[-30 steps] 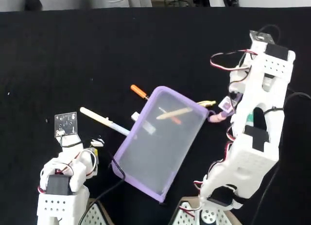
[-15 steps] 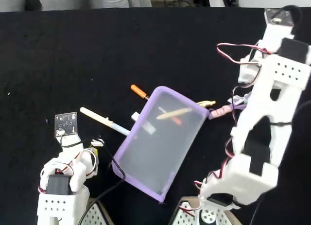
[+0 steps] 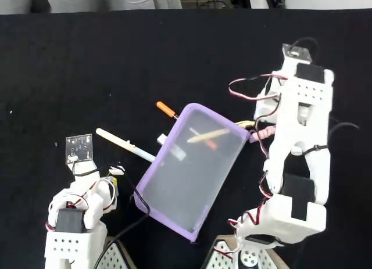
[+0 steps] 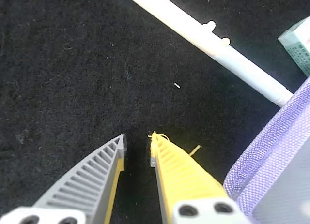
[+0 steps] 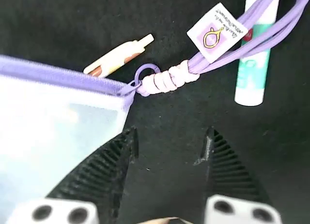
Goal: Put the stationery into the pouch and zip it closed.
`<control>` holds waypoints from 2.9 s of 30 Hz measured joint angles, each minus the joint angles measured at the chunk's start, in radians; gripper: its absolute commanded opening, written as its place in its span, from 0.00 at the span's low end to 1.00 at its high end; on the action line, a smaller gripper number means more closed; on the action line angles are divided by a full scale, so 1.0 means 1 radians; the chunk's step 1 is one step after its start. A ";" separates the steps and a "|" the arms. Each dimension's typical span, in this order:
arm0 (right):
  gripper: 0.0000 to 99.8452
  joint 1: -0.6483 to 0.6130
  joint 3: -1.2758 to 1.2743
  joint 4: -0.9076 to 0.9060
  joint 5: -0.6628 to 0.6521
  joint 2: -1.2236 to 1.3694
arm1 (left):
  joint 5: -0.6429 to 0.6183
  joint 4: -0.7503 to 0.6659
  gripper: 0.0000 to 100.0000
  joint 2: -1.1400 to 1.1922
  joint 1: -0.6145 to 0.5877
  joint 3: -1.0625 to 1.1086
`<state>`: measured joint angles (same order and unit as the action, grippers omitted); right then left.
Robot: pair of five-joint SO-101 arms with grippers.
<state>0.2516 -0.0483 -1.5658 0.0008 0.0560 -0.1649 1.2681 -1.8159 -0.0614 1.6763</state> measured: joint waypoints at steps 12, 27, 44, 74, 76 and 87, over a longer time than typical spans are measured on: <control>0.22 -0.003 -0.278 0.245 0.242 0.000 | 0.000 0.000 0.10 0.000 0.000 0.000; 0.22 -0.006 -0.519 0.689 0.377 0.000 | 0.000 0.000 0.10 0.000 0.000 0.000; 0.01 -0.003 -0.565 0.815 0.374 0.000 | 0.000 0.000 0.10 0.000 0.000 0.000; 0.01 -0.037 -0.509 0.720 0.305 -0.694 | 0.000 0.000 0.10 0.000 0.000 0.000; 0.01 -0.071 -0.509 0.720 0.305 -0.730 | 0.000 0.000 0.10 0.000 0.000 0.000; 0.01 -0.207 -0.509 0.720 0.133 -0.884 | 0.000 0.000 0.10 0.000 0.189 0.000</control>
<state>0.0445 -0.5577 -0.8462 0.1343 -0.8278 -0.1649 1.2681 -1.8159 0.1274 1.6763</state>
